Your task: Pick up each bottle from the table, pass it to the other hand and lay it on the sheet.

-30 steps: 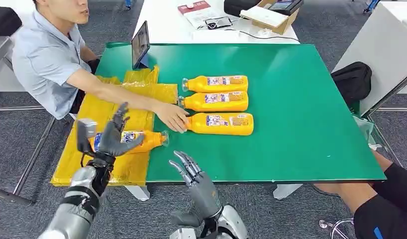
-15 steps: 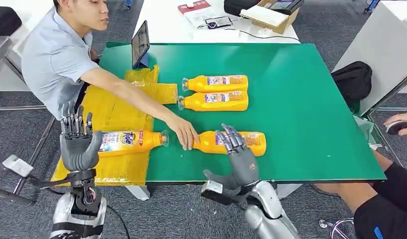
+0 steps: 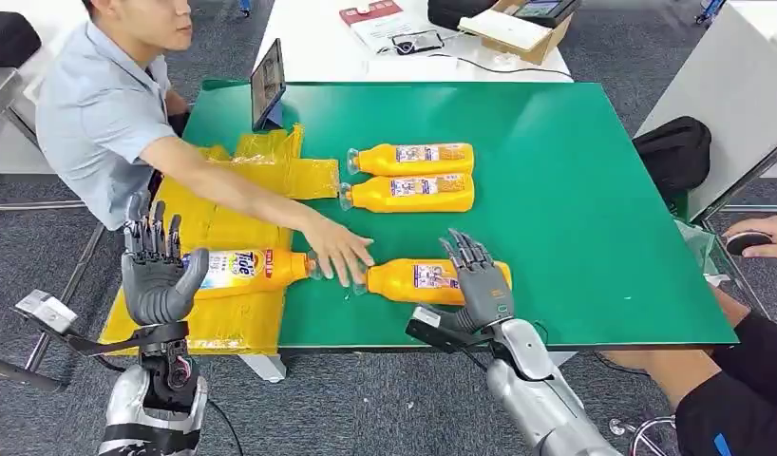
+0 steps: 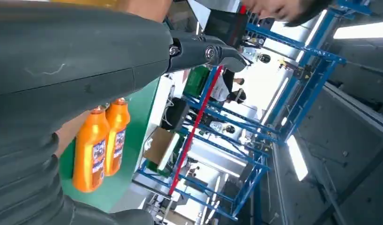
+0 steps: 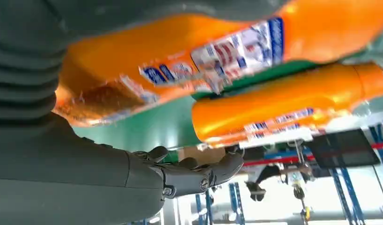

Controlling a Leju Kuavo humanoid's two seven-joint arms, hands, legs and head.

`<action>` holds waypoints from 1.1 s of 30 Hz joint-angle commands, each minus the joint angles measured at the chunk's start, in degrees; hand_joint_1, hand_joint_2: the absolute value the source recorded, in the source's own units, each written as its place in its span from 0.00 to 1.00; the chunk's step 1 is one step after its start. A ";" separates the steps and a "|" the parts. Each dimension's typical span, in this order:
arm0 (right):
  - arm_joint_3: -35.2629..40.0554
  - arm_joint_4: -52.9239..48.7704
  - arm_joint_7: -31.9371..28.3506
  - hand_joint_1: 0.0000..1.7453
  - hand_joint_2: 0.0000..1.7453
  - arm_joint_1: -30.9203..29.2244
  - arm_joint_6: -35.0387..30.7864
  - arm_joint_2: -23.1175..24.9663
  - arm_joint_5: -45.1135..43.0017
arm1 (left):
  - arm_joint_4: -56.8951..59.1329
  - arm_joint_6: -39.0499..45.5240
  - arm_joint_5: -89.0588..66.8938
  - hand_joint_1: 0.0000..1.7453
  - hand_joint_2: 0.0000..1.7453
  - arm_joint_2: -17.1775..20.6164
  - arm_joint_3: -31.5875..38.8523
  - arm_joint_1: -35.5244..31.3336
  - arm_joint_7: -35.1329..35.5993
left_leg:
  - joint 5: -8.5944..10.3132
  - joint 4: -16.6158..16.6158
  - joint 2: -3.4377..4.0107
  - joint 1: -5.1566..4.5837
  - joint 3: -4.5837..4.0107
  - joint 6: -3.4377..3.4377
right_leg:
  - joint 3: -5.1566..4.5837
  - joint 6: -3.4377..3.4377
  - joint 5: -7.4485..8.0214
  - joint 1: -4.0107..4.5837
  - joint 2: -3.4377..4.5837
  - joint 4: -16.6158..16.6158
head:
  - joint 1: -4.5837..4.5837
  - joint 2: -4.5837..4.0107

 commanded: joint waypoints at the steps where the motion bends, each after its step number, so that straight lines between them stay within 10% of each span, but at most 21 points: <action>1: 0.69 9.58 2.49 0.00 0.00 -4.41 0.14 0.56 1.19 | 3.81 0.45 -0.12 0.00 1.00 1.15 -0.66 -2.06 0.43 | -0.05 -0.02 0.01 0.02 0.13 -0.04 | 0.12 -0.07 -0.04 0.02 0.01 -0.02 | 0.00 0.00; 4: 1.13 10.55 9.35 0.00 0.00 -5.21 -1.99 0.24 6.31 | 3.15 0.66 -0.46 0.00 1.00 1.32 -0.43 -1.08 0.64 | -0.04 -0.03 0.03 0.00 0.09 -0.04 | 0.07 -0.07 -0.03 0.00 0.03 -0.03 | 0.00 0.00; 5: 1.62 10.84 11.18 0.00 1.00 -5.50 -3.10 -0.02 8.33 | 2.92 0.67 -0.62 0.00 1.00 1.32 -0.38 -0.75 0.78 | -0.08 -0.03 0.07 0.02 0.20 -0.06 | 0.17 -0.10 -0.05 0.03 0.07 -0.03 | 0.00 0.00; 20: 3.36 10.75 21.86 0.00 1.00 -7.49 6.80 -1.51 17.50 | 0.74 -0.38 -1.69 0.00 1.00 1.23 1.02 2.40 2.24 | -0.10 0.00 0.03 0.02 0.15 -0.05 | 0.15 -0.10 -0.08 0.03 0.03 -0.01 | 0.00 0.00; 33: 2.18 16.12 13.50 0.00 1.00 -8.03 13.94 -0.48 8.31 | 3.43 -0.82 -1.42 0.00 1.00 1.57 0.62 1.56 2.88 | -0.05 -0.08 -0.09 0.06 0.37 -0.05 | 0.38 -0.11 -0.07 0.06 -0.10 -0.12 | 0.00 0.00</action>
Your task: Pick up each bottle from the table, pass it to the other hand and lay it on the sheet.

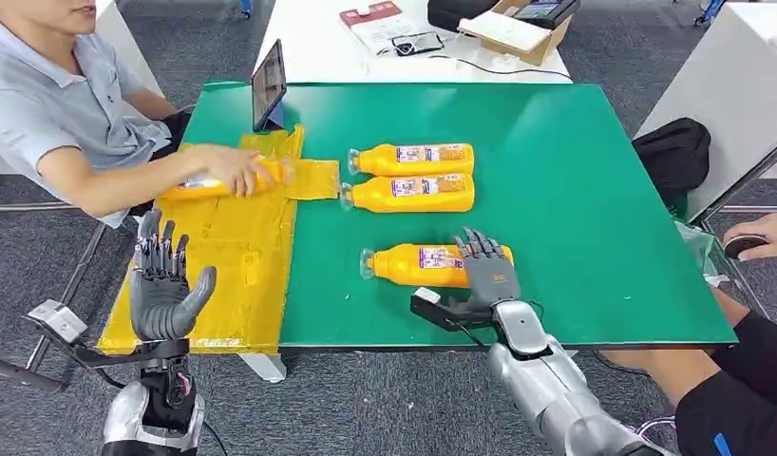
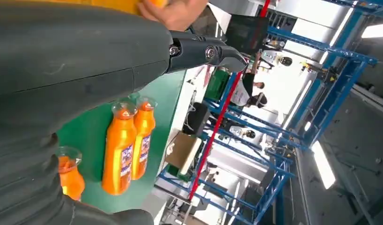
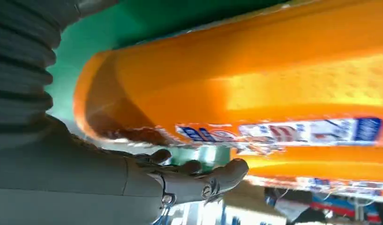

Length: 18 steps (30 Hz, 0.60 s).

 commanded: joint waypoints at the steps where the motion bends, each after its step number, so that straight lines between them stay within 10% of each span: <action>1: 0.55 8.79 -2.03 0.02 1.00 -1.71 2.27 0.34 -3.04 | 3.39 -0.13 0.70 0.00 1.00 1.40 -0.01 -1.48 0.51 | -0.06 -0.09 -0.07 0.06 0.32 -0.07 | 0.36 -0.13 -0.08 0.07 -0.06 -0.10 | 0.00 0.00; 3: 1.23 9.18 -0.66 0.05 1.00 -2.07 3.12 0.03 -2.77 | 2.70 -0.60 1.22 0.00 1.00 1.44 -0.08 -1.04 0.83 | -0.03 -0.06 -0.03 0.03 0.28 -0.04 | 0.30 -0.08 -0.04 0.04 -0.03 -0.07 | 0.00 0.00; 4: 1.32 9.30 -0.56 0.65 1.00 -2.07 3.30 -0.13 -2.78 | 2.56 -0.63 1.22 0.00 1.00 1.38 -0.17 -0.90 0.85 | -0.07 -0.05 -0.03 0.05 0.36 -0.07 | 0.38 -0.13 -0.07 0.06 -0.03 -0.05 | 0.00 0.00; 5: 1.91 9.46 0.44 0.77 1.00 -2.07 3.58 -0.45 -2.31 | 2.24 -0.84 1.25 0.00 1.00 1.40 -0.39 -0.59 0.97 | -0.03 -0.06 -0.04 0.03 0.31 -0.05 | 0.33 -0.09 -0.04 0.04 -0.03 -0.07 | 0.00 0.00; 18: 2.90 12.17 5.49 0.78 1.00 -3.63 5.89 -3.78 0.07 | 1.23 -1.69 1.11 0.00 1.00 1.86 -1.08 0.09 1.41 | -0.03 -0.06 -0.19 0.04 0.41 -0.04 | 0.47 -0.09 -0.06 0.04 -0.18 -0.10 | 0.00 0.00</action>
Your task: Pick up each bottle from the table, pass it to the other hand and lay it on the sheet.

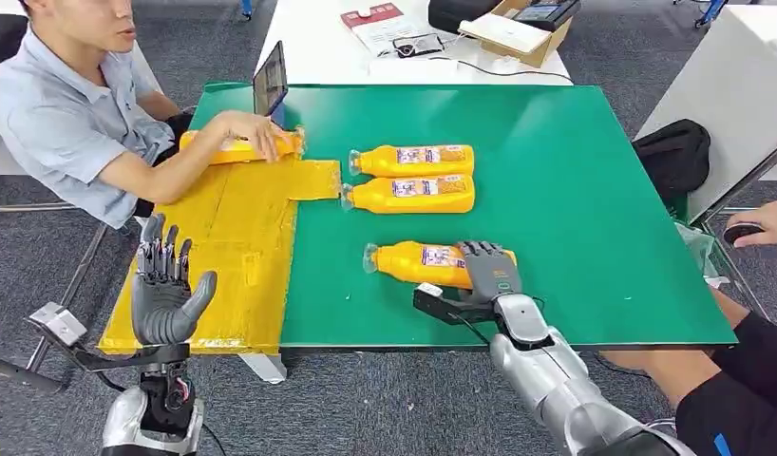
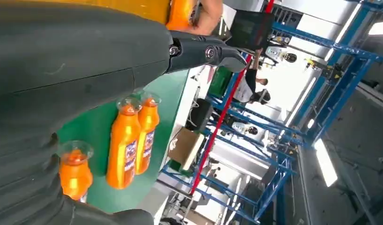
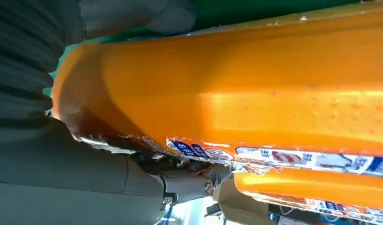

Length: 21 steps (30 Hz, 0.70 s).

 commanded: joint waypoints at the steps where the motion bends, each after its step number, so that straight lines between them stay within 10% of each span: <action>1: 1.68 7.80 1.94 0.77 1.00 -0.74 2.47 -3.01 0.55 | 1.44 -0.40 -0.02 0.00 1.00 1.63 -1.17 -0.99 0.44 | -0.03 -0.05 -0.20 0.06 0.18 -0.05 | 0.27 -0.11 -0.08 0.07 -0.19 -0.09 | 0.00 0.00; 6: -1.69 9.01 -2.29 1.00 1.00 -0.28 3.83 -3.00 -3.83 | 2.32 -0.50 -0.05 0.00 1.00 1.96 -1.59 -1.47 0.47 | 0.01 -0.08 -0.21 0.04 0.17 -0.04 | 0.24 -0.08 -0.04 0.05 -0.20 -0.12 | 0.00 0.00; 21: -6.29 7.25 -10.08 1.00 1.00 0.94 4.17 -1.71 -11.32 | 2.73 -0.64 0.28 0.00 1.00 2.22 -1.94 -1.68 0.35 | 0.00 -0.10 -0.20 0.07 0.43 -0.05 | 0.47 -0.11 -0.04 0.09 -0.20 -0.16 | 0.00 0.00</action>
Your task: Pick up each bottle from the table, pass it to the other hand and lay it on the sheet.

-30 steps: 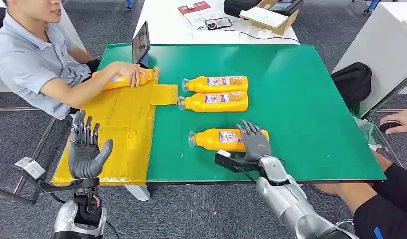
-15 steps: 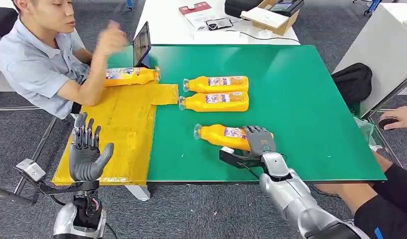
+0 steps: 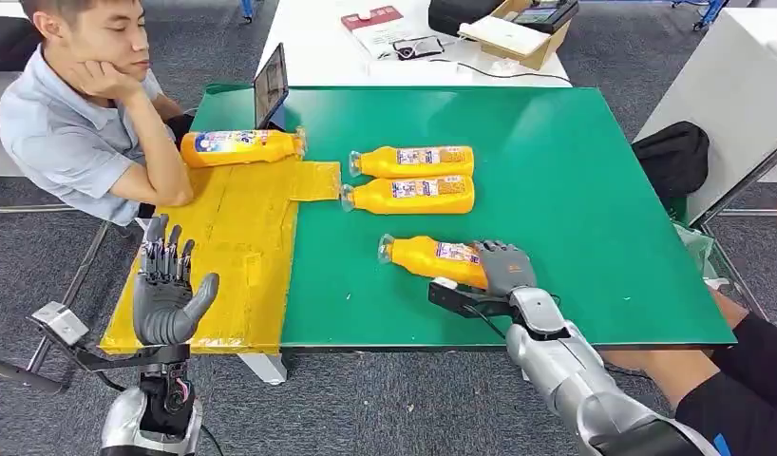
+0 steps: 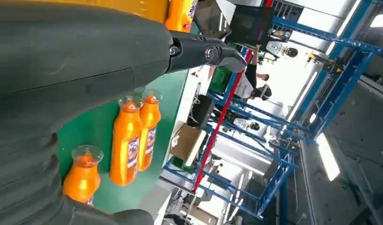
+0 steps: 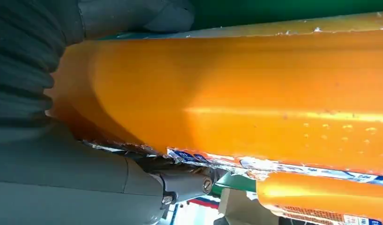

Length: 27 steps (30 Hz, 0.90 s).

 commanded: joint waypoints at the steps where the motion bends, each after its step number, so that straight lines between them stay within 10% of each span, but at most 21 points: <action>1: -7.25 2.01 -10.98 1.00 1.00 3.78 2.09 1.40 -11.15 | 2.86 -0.25 0.61 0.00 1.00 1.63 -1.51 -1.68 -0.01 | 0.01 -0.08 -0.19 0.06 0.12 -0.05 | 0.20 -0.10 -0.04 0.07 -0.18 -0.10 | 0.00 0.00; 13: -9.29 -40.90 -25.62 1.00 1.00 17.79 -1.09 9.47 -38.48 | 5.32 2.82 -13.95 0.00 1.00 3.37 -16.00 1.14 -1.50 | -0.14 -0.01 0.16 0.03 -0.03 -0.15 | -0.07 -0.16 -0.09 0.11 0.12 0.09 | -0.02 0.00; 27: -2.98 -40.04 -27.52 1.00 1.00 18.55 2.77 12.43 -38.99 | 6.03 0.14 -19.20 0.00 1.00 3.75 -22.09 -0.21 1.65 | -0.08 -0.05 0.12 0.03 -0.56 -0.06 | -0.49 -0.09 -0.05 0.05 0.12 0.02 | 0.00 0.00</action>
